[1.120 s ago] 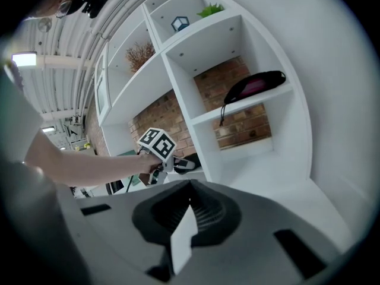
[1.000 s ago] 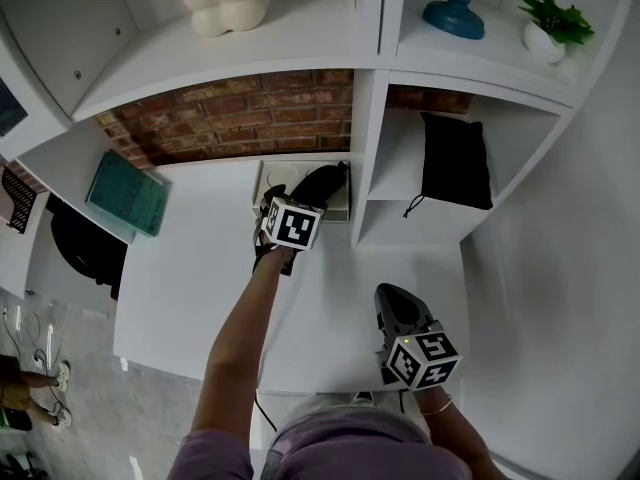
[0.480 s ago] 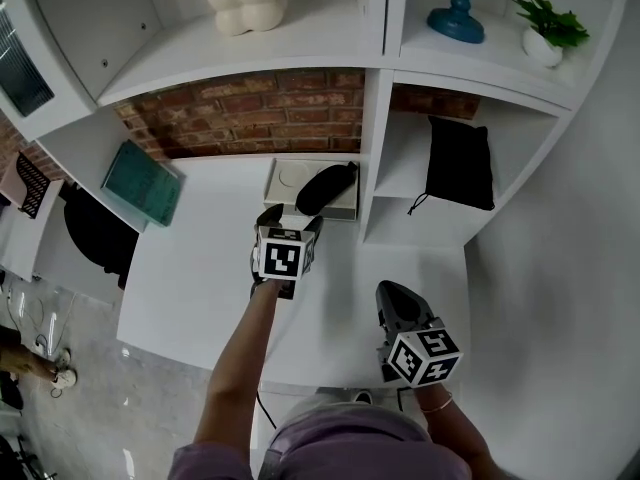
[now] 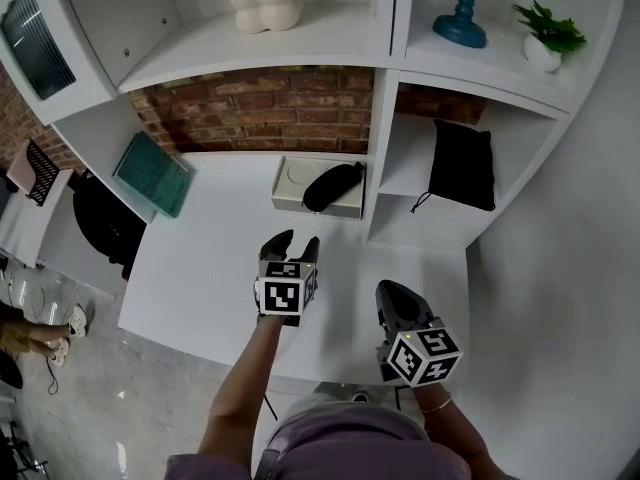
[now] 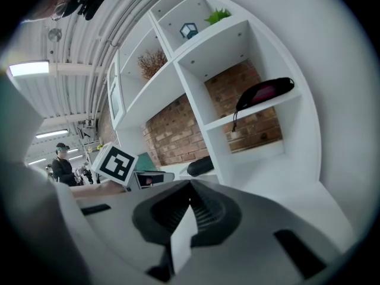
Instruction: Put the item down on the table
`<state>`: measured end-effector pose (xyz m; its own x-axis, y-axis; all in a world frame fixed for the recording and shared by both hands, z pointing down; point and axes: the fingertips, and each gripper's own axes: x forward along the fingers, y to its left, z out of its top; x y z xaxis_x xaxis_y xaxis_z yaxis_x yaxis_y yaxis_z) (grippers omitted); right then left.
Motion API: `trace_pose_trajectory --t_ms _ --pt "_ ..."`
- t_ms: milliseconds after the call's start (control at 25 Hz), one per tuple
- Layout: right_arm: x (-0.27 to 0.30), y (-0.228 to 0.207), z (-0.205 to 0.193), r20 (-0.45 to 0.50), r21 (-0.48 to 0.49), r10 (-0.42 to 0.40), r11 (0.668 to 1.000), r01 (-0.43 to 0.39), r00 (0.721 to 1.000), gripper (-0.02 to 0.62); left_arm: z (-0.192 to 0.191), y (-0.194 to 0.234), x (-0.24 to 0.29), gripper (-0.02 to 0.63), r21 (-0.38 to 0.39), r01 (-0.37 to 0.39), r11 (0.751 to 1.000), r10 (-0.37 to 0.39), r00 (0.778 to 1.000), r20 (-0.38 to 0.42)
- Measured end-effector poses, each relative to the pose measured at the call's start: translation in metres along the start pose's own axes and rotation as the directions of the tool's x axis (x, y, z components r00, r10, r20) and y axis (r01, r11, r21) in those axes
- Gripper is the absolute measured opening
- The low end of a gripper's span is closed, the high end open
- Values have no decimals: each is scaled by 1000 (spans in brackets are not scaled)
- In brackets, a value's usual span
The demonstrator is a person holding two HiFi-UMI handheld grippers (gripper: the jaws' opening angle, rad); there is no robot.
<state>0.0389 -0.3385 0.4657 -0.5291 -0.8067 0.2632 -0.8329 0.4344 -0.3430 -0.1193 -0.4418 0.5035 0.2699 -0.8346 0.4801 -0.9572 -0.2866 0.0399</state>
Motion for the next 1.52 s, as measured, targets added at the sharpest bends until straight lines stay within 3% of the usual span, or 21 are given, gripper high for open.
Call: trace_pose_trajectory --t_ms 600,1080,1520 --pt "-3 15 -1 -1 -13 43 999 -43 999 2 -35 -12 -56 99 -87 -9 996 10 1000 12" --pt "-9 13 -7 -21 -16 34 999 -35 999 2 -43 -28 -83 14 -73 -30 997 35 997 71" --pt "-13 15 -6 -8 -34 24 999 -24 1000 0 -45 -23 -104 6 -88 -39 995 49 993 109"
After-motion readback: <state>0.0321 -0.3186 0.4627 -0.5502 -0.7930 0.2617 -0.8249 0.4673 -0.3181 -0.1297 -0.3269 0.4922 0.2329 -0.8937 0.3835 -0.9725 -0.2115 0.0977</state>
